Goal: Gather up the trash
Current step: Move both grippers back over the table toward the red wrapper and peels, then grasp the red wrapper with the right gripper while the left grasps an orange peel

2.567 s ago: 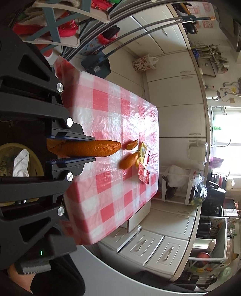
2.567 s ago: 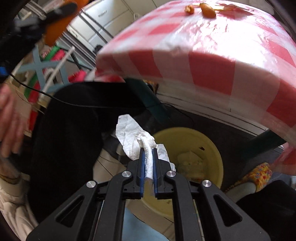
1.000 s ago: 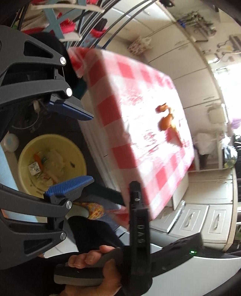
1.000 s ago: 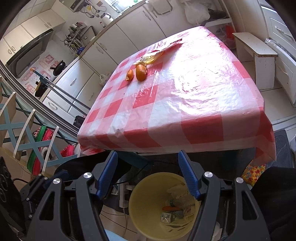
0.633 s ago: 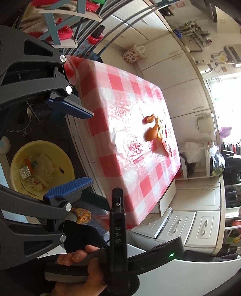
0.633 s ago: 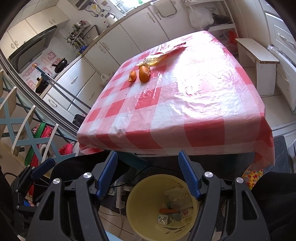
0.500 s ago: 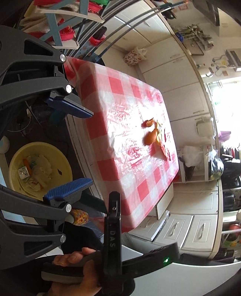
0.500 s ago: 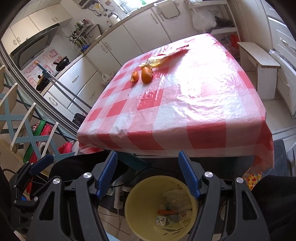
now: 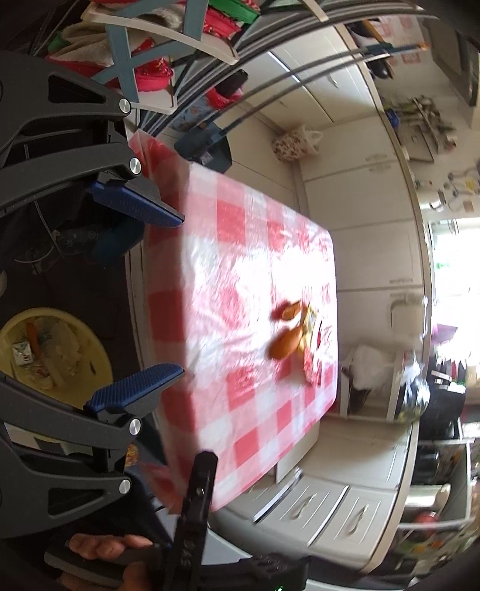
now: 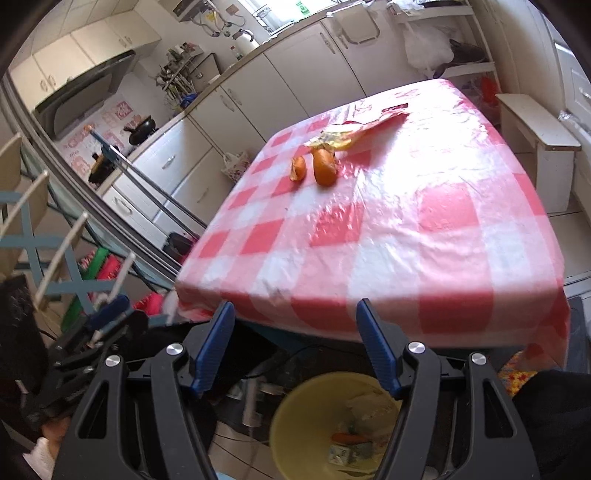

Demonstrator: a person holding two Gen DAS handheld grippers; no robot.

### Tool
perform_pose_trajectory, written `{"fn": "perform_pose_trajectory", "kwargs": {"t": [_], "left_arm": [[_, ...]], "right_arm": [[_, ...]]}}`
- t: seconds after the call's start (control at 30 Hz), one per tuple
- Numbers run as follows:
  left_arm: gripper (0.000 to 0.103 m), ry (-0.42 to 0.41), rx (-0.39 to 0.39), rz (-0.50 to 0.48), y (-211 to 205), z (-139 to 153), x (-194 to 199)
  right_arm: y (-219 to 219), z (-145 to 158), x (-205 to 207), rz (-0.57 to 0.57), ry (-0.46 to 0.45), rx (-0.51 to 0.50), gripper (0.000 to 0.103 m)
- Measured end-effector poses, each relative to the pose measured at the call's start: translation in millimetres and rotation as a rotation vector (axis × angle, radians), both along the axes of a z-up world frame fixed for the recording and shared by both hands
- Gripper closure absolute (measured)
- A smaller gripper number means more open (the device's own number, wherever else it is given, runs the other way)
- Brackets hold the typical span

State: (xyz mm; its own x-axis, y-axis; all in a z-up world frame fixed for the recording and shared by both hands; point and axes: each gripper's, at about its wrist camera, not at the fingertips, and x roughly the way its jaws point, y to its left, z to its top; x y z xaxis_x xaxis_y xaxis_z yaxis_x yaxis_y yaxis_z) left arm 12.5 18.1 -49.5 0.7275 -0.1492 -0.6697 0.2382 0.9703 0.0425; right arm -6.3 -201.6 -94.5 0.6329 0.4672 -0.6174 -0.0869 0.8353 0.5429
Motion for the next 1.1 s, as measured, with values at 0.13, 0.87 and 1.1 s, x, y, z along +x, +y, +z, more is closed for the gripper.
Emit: {"fn": "perform_pose_trajectory", "kwargs": {"t": [0.13, 0.87, 1.1], "left_arm": [[0.029, 0.020, -0.033, 0.032, 7, 1, 31], [0.029, 0.180, -0.099, 0.070, -58, -47, 248], [0.033, 0.206, -0.063, 0.074, -80, -67, 294]], "right_arm": [[-16, 3, 28, -0.035, 0.025, 0.078, 0.037], [-89, -39, 233, -0.218, 0.185, 0.383, 0.050], [-101, -53, 250, -0.256, 0.202, 0.432, 0.088]]}}
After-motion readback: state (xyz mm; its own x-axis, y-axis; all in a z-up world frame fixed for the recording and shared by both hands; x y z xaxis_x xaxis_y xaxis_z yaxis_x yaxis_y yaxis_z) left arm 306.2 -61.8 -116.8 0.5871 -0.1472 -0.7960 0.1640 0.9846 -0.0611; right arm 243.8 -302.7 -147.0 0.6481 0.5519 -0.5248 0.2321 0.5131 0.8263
